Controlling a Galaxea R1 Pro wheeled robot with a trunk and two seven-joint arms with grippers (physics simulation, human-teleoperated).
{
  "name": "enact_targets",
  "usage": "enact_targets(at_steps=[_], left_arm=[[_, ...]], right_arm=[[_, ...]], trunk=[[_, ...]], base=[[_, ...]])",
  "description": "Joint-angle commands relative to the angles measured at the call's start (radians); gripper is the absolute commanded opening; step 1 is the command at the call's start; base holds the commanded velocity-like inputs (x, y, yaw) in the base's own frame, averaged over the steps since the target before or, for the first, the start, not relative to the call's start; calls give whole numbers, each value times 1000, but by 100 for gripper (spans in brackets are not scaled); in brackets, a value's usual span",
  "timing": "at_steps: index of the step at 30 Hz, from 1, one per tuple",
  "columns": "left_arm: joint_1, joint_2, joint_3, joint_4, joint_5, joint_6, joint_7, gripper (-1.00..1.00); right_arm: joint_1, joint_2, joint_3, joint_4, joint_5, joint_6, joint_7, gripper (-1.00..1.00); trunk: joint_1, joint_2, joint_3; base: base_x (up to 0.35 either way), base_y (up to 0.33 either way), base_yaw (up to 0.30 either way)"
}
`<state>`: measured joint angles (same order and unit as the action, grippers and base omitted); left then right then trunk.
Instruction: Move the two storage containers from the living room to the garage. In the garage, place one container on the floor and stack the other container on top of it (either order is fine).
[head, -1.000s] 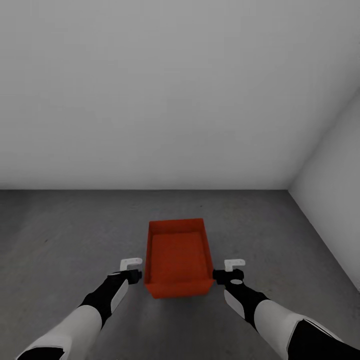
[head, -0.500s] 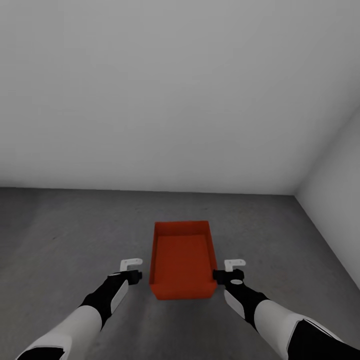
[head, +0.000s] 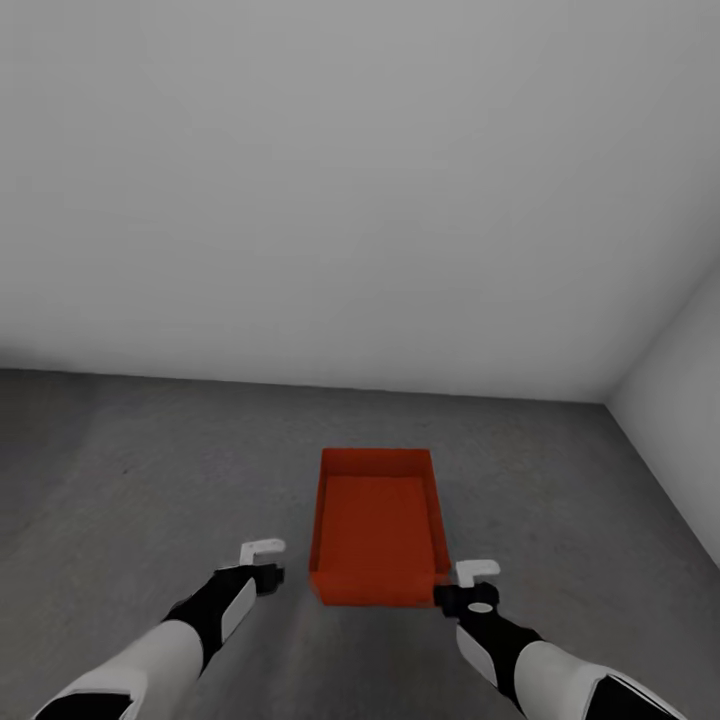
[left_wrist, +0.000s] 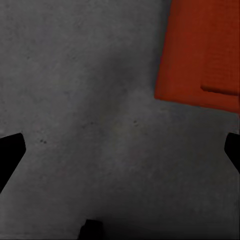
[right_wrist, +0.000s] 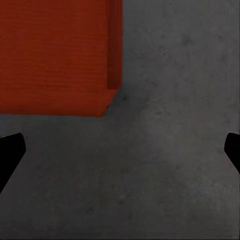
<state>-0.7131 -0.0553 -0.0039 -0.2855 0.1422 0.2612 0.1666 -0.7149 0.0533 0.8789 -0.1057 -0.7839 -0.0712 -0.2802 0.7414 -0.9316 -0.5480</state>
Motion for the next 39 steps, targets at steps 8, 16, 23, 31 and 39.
enact_targets(at_steps=[8,16,23,31,39], left_arm=[[0,-1,-5,120,62,-44,4,100],[0,-5,-7,258,59,-115,2,100],[38,-11,-7,279,60,-120,1,100],[146,-6,-7,280,60,-165,0,100],[248,-9,-7,281,60,-227,-1,100]], right_arm=[[107,1,8,10,-9,-6,-5,100],[185,-1,8,20,-10,-3,-4,100],[242,-2,7,62,-16,-6,2,100],[317,0,6,70,-17,-12,16,100],[363,2,6,70,-17,-26,18,100]], trunk=[[0,-1,10],[0,-1,14],[0,-1,21],[0,-1,31],[0,-1,40]], base=[[0,0,116],[0,0,41],[0,0,-143],[0,0,-198],[0,0,-199]])
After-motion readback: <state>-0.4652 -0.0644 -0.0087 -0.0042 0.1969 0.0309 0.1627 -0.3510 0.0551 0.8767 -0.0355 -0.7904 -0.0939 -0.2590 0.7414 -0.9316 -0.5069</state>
